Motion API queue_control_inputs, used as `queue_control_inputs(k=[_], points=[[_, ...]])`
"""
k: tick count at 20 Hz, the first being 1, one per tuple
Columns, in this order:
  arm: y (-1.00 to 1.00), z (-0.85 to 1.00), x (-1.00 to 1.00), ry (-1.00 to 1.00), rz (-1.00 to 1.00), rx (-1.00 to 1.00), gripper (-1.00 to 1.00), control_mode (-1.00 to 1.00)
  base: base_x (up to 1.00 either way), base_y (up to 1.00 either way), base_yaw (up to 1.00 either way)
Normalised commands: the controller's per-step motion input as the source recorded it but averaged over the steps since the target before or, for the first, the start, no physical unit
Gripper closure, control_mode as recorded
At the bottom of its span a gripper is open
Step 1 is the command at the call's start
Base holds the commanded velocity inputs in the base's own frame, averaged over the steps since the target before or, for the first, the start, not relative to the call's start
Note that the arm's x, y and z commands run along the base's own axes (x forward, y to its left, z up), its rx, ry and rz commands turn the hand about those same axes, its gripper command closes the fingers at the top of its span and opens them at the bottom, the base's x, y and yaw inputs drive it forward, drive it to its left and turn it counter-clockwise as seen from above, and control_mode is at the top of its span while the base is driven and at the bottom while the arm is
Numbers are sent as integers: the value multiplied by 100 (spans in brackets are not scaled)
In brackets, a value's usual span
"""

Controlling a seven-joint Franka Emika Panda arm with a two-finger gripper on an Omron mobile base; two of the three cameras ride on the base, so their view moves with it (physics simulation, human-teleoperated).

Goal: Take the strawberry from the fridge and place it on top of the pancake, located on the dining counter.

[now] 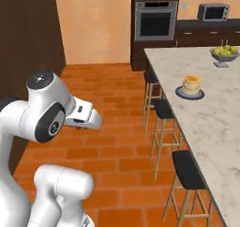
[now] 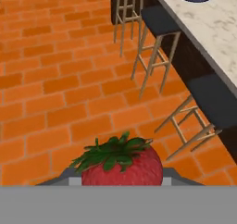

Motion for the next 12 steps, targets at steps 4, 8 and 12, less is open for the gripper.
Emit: queue_control_inputs(k=[4,8,12], points=[[0,0,0,0,0,0,100,100,79,70,-73],[0,0,0,0,0,0,100,100,86,65,-72],[0,0,0,0,0,0,100,100,86,69,-72]])
